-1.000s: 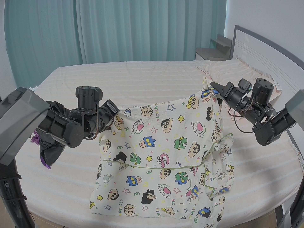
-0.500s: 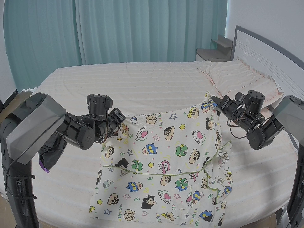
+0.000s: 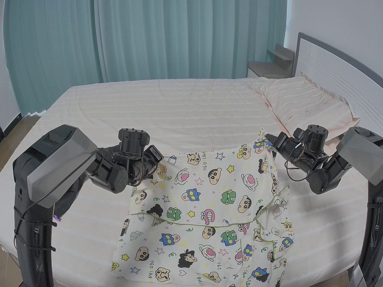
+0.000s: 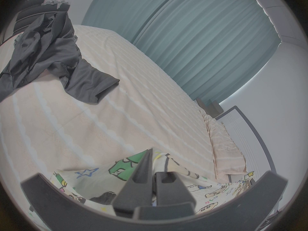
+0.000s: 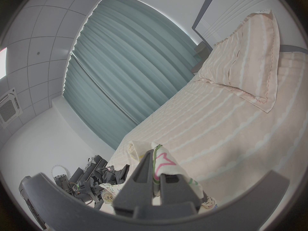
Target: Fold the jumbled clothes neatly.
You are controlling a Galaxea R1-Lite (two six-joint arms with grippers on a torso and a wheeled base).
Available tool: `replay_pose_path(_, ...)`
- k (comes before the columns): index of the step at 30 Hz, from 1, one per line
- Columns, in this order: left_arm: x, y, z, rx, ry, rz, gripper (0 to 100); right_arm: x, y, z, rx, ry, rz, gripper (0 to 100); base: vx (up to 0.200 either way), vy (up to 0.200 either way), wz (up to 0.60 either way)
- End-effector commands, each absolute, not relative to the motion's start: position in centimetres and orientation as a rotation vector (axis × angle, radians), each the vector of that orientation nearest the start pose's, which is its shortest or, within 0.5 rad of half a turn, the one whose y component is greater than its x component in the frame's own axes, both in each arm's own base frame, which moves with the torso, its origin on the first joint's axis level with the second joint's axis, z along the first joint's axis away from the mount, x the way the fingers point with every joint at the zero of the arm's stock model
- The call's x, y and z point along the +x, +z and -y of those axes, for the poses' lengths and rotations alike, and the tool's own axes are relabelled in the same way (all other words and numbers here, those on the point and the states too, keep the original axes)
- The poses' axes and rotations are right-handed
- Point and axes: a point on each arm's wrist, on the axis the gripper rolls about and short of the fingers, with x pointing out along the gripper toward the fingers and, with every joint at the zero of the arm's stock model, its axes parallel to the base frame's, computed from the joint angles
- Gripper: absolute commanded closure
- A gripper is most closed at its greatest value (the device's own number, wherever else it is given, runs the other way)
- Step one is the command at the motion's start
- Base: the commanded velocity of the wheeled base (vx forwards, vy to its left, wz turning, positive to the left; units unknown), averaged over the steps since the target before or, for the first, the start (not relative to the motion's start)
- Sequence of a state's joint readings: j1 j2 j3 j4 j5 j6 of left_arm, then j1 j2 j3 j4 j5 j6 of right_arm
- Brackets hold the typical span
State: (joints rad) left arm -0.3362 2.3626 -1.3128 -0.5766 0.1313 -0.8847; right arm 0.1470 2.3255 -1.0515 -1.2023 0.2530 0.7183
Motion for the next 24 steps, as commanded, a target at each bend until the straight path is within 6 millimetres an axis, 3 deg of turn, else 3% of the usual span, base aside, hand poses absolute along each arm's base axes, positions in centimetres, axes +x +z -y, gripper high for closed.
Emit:
replay_pose_path(1, 44.0, 3.4, 15.0, -0.751, 0.027, -0.531, 100, 43.1, 5.1, -6.7, 0.713, 0.341, -0.236, 100, 0.000, 0.000, 0.00)
replay_pose_path(4, 44.7, 2.7, 15.2, -0.753, 0.029, -0.527, 100, 43.7, 4.1, -6.8, 0.714, 0.338, -0.255, 100, 0.000, 0.000, 0.00)
replay_pose_path(5, 45.0, 2.4, 15.2, -0.753, 0.031, -0.526, 0, 44.0, 3.7, -7.0, 0.715, 0.337, -0.256, 100, 0.000, 0.000, 0.00)
replay_pose_path(9, 46.2, 1.3, 15.2, -0.751, 0.079, -0.491, 0, 45.3, 1.8, -7.2, 0.737, 0.291, -0.293, 100, 0.000, 0.000, 0.00)
replay_pose_path(10, 46.4, 1.0, 15.2, -0.747, 0.093, -0.485, 0, 45.8, 1.6, -7.3, 0.742, 0.272, -0.290, 0, 0.000, 0.000, 0.00)
replay_pose_path(15, 47.0, 0.9, 14.9, -0.750, 0.130, -0.494, 0, 47.3, 0.1, -7.6, 0.740, 0.230, -0.276, 0, 0.000, 0.000, 0.00)
replay_pose_path(24, 48.8, 1.5, 11.4, -0.782, 0.208, -0.435, 0, 50.4, 1.4, -5.7, 0.742, 0.048, -0.189, 0, 0.000, 0.000, 0.00)
